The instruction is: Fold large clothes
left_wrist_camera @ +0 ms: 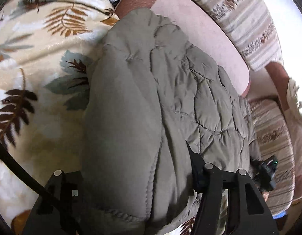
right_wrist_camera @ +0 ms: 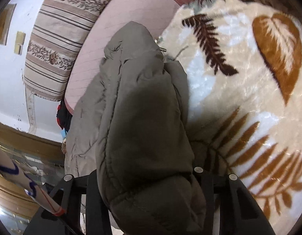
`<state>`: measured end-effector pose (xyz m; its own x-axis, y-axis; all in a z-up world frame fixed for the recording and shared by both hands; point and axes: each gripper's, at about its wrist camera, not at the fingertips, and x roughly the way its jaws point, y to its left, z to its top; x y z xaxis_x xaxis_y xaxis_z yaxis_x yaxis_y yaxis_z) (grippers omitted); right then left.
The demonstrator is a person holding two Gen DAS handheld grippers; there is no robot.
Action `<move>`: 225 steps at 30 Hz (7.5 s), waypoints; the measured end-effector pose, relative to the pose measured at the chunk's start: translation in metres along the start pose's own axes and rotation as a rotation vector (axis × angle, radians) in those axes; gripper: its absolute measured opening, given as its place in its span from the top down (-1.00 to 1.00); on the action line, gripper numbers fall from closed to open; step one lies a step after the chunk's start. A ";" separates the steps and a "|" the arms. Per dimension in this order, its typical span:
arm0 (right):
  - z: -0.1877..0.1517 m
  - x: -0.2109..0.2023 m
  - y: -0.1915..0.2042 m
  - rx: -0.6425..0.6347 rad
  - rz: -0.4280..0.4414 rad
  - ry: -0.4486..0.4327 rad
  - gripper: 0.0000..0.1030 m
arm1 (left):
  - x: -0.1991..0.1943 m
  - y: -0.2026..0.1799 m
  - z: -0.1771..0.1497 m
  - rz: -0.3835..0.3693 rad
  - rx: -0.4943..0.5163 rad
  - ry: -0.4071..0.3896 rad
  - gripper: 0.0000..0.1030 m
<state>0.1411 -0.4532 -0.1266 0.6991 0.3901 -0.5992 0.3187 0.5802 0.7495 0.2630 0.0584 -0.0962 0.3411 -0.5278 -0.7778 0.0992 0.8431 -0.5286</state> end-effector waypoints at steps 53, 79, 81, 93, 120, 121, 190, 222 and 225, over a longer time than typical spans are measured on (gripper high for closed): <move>-0.085 -0.113 0.057 -0.442 -0.388 -0.262 -0.68 | -0.050 -0.062 -0.054 0.329 0.218 -0.103 -0.53; -0.037 0.028 0.074 -0.544 -0.435 -0.178 -0.80 | 0.020 -0.071 0.002 0.375 0.282 -0.188 -0.86; -0.042 0.009 0.076 -0.530 -0.418 -0.206 -0.80 | 0.007 -0.066 -0.007 0.402 0.287 -0.219 -0.86; -0.031 -0.044 0.012 -0.361 -0.533 -0.264 -0.76 | -0.028 -0.016 -0.020 0.401 0.178 -0.246 -0.89; -0.161 -0.094 0.065 -0.544 -0.536 -0.252 -0.82 | -0.140 -0.053 -0.124 0.614 0.205 -0.557 -0.91; -0.166 -0.093 0.066 -0.552 -0.534 -0.246 -0.82 | -0.146 -0.058 -0.129 0.629 0.216 -0.579 -0.91; -0.313 -0.116 0.074 -0.664 -0.688 -0.132 -0.82 | -0.112 -0.113 -0.289 0.441 0.343 -0.185 -0.99; -0.305 -0.082 0.070 -0.672 -0.701 -0.053 -0.82 | -0.084 -0.093 -0.270 0.453 0.307 -0.127 -0.99; -0.303 -0.078 0.072 -0.678 -0.699 -0.049 -0.82 | -0.083 -0.090 -0.267 0.457 0.300 -0.128 -0.99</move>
<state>-0.0844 -0.2252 -0.1111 0.5232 -0.2201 -0.8233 0.2463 0.9639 -0.1011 -0.0234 -0.0012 -0.0748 0.5211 -0.1007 -0.8475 0.1695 0.9854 -0.0128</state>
